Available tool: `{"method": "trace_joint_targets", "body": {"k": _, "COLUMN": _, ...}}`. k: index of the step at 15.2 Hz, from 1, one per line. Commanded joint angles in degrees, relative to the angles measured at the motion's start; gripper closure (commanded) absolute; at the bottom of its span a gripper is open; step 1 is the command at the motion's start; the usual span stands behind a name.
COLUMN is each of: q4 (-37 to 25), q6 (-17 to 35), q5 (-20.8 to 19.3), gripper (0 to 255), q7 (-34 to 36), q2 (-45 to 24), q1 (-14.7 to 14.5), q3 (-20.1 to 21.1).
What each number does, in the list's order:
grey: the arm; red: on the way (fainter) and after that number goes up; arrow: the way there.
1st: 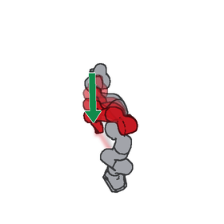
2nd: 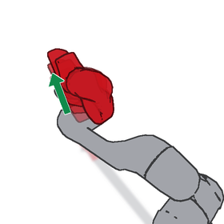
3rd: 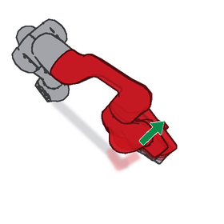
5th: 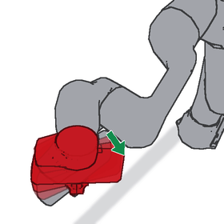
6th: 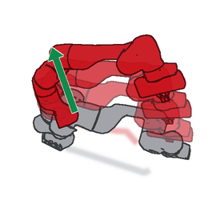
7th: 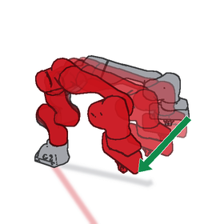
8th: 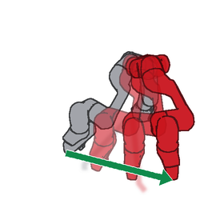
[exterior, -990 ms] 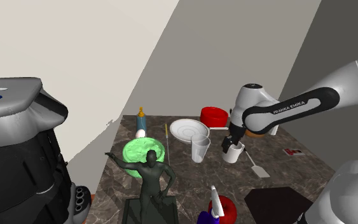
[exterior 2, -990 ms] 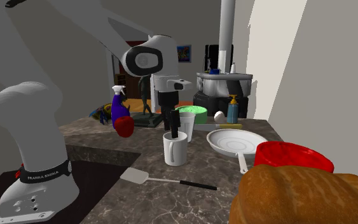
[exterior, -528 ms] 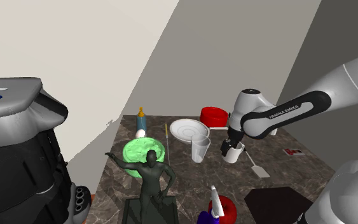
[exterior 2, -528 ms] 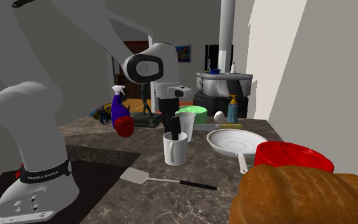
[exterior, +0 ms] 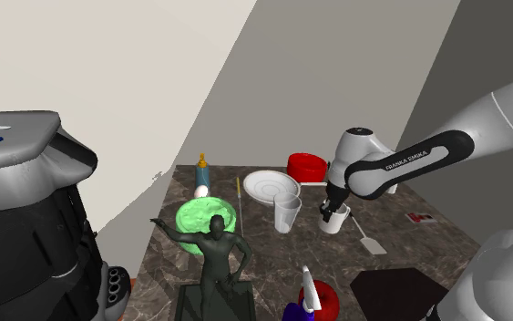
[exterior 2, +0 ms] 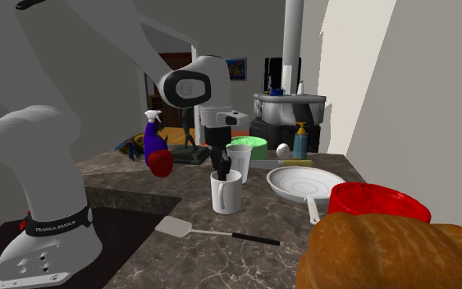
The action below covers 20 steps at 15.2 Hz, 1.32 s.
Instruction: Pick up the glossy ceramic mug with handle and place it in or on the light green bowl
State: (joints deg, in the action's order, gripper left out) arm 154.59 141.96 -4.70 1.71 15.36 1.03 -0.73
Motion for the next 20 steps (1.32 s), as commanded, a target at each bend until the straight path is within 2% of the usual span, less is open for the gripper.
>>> {"method": "trace_joint_targets", "body": {"k": 1, "q4": 0.0, "q6": 0.0, "q5": 0.0, "gripper": 255, "q7": 0.0, "q2": 0.0, "q1": 0.0, "q3": 0.0}}
{"method": "trace_joint_targets", "body": {"k": 6, "q4": 0.0, "q6": 0.01, "q5": 0.0, "gripper": 255, "q7": 0.0, "q2": -0.02, "q1": 0.0, "q3": 0.0}}
{"method": "trace_joint_targets", "body": {"k": 20, "q4": -5.1, "q6": -13.16, "q5": 0.83, "gripper": 255, "q7": -0.92, "q2": 8.07, "q1": -0.34, "q3": -0.02}}
